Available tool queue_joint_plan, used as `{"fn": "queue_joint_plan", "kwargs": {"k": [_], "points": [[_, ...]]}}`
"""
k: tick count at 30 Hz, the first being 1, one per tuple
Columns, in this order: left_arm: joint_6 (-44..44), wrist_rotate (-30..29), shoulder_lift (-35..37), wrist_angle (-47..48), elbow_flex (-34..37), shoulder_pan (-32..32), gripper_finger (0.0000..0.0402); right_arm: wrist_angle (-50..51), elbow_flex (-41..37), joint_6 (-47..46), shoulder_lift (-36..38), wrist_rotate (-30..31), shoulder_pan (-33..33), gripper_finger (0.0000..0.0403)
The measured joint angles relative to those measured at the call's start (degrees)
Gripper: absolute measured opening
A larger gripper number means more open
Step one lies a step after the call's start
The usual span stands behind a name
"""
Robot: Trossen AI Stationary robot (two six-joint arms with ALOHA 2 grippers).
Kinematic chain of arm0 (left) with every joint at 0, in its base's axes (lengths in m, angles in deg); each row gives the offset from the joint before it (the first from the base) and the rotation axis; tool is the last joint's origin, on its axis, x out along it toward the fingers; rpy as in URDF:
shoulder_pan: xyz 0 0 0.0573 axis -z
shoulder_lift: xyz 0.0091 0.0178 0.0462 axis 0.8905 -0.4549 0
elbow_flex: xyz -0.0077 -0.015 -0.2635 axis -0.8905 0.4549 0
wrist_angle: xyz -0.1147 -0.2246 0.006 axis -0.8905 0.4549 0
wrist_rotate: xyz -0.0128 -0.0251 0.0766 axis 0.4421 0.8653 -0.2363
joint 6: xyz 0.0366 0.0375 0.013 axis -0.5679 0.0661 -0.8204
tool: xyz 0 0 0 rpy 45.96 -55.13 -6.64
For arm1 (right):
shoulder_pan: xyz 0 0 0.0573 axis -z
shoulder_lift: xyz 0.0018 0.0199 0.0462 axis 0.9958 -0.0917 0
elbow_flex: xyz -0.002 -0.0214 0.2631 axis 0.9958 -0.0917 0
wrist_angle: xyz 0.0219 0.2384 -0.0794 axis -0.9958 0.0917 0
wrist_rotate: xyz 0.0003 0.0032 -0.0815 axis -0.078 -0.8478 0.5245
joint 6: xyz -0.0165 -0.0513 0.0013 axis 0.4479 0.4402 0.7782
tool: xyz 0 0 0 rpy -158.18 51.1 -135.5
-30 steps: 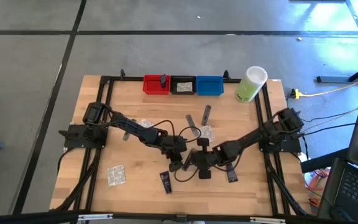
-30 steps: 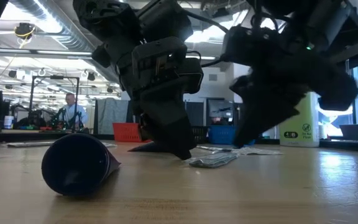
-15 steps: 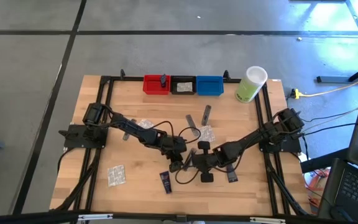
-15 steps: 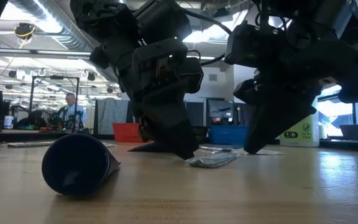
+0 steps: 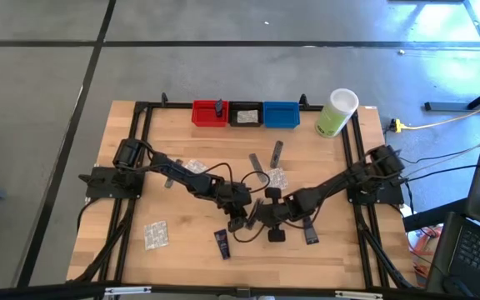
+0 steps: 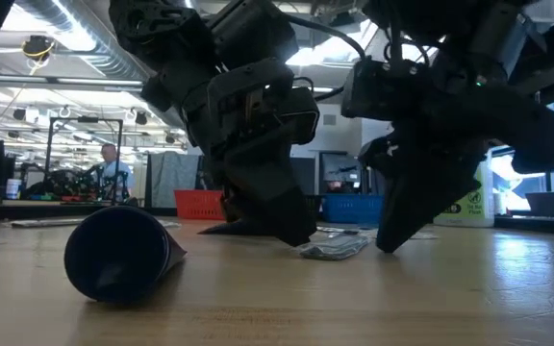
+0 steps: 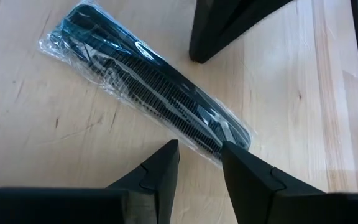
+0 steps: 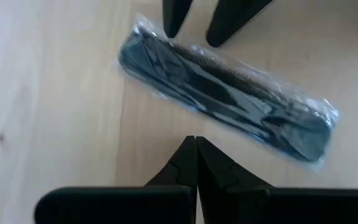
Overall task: Pick & Place Travel size toiletries
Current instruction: Put the black comb into the blue bin
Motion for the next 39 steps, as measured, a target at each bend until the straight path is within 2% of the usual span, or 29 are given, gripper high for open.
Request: {"fn": "queue_joint_plan", "kwargs": {"k": [11, 24, 39], "points": [[-0.37, 0.9, -0.37, -0.46, -0.07, -0.06, 0.0123, -5.92, 0.03, 2.38, -2.34, -1.57, 1.16, 0.0], [-1.03, 2.11, -0.37, -0.16, -0.07, -0.11, 0.0123, -7.91, -0.1, 3.79, -2.51, -1.79, 3.25, 0.0], [-2.71, -0.77, -0.31, 0.61, -0.13, 0.02, 0.0111, -8.62, -0.12, 2.43, -2.56, -2.83, 3.37, 0.0]]}}
